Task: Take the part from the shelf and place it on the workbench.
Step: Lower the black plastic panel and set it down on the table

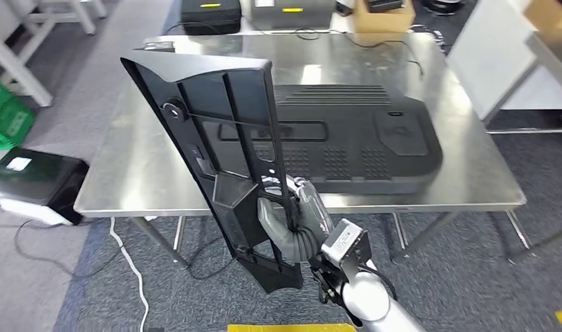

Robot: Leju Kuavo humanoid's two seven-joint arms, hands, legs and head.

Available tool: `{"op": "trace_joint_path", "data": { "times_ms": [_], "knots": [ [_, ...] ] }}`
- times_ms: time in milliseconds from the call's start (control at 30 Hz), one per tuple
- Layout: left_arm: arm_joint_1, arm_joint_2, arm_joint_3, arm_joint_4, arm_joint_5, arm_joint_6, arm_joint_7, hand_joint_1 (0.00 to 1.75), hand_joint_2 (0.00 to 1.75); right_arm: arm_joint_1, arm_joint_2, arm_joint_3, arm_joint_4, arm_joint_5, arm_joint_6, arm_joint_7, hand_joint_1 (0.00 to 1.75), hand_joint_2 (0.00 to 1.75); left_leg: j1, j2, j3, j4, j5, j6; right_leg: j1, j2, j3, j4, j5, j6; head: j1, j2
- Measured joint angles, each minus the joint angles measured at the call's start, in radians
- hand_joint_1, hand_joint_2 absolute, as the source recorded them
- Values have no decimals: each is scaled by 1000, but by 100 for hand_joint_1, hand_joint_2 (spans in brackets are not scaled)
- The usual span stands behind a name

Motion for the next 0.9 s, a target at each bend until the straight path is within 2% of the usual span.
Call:
{"op": "trace_joint_path", "data": {
  "times_ms": [33,67,100,167,200,267,333,400,467,500,533,567,633,700,733,833,900],
  "knots": [
    [1,0,0,0,0,0,0,0,175,0,-2,0,0,-4,-2,-1,175,175,0,-11,1,2,-2,0,0,1,-8,-2,20,0,5,0],
    [1,0,-1,0,-1,0,0,0,175,0,-3,0,0,-9,-4,-2,175,175,0,-20,3,6,-6,-1,-1,2,3,-42,56,-1,10,0],
    [2,0,-1,0,-1,0,0,0,175,-1,-3,0,0,-16,-6,-4,175,175,0,-27,6,10,-11,-4,-2,3,27,-110,99,-2,16,0],
    [2,0,-1,0,-3,0,0,0,175,-3,-4,0,0,-31,-8,-8,175,175,-1,-37,7,19,-20,-14,-2,11,70,-218,148,-5,24,0],
    [3,0,-1,0,-3,0,0,0,175,-4,-4,0,0,-36,-10,-9,175,175,-1,-39,6,23,-24,-19,-1,14,79,-242,155,-7,24,0],
    [4,0,-2,0,-6,-2,0,0,175,-8,-4,0,0,-41,-15,-11,175,175,0,-40,5,23,-25,-30,3,16,79,-248,153,-15,19,0],
    [4,0,-4,0,-11,-4,-2,0,175,-20,-4,-1,0,-37,-28,-10,175,175,1,-26,3,36,-37,-40,2,13,82,-253,156,-26,13,0],
    [4,1,-6,0,-18,-9,-5,0,175,-49,-5,-1,0,-28,-46,-2,175,175,1,1,-28,112,-81,-49,1,7,85,-258,157,-36,2,0],
    [3,1,-11,0,-24,-16,-9,0,175,-90,-6,-2,2,-25,-58,17,175,175,4,19,-89,242,-140,-55,3,2,85,-258,156,-40,-12,0],
    [3,1,-14,0,-24,-20,-10,0,175,-115,-7,-3,6,-27,-61,29,175,175,6,22,-115,293,-155,-56,5,-1,86,-257,155,-41,-16,0],
    [3,1,-16,0,-25,-24,-11,0,175,-144,-8,-3,13,-29,-62,42,175,175,7,24,-126,311,-152,-56,5,-2,86,-257,155,-41,-20,0],
    [4,1,-17,0,-24,-28,-13,0,175,-177,-8,-3,21,-31,-62,54,175,175,8,24,-119,291,-130,-55,6,-4,87,-256,154,-41,-24,0],
    [3,1,-19,0,-24,-34,-15,0,175,-247,-4,-3,42,-32,-62,71,175,175,7,30,-60,159,-60,-48,6,-5,90,-256,153,-40,-33,0],
    [1,1,-19,0,-23,-37,-15,0,175,-306,3,-3,64,-32,-62,79,175,175,0,38,-12,48,-20,-40,9,-8,92,-255,150,-34,-39,0],
    [1,1,-20,0,-23,-38,-16,0,175,-325,5,-3,74,-32,-62,80,175,175,-2,40,-4,25,-16,-39,11,-10,92,-254,146,-34,-38,0],
    [2,1,-21,0,-23,-39,-16,0,175,-351,7,-3,97,-32,-62,82,175,175,-4,29,-2,17,-13,-42,15,-15,94,-253,141,-45,-26,0],
    [3,2,-21,0,-22,-40,-16,0,175,-365,8,-3,112,-32,-66,85,175,175,-5,25,-3,17,-13,-39,14,-17,97,-258,144,-41,-19,0]
  ]
}}
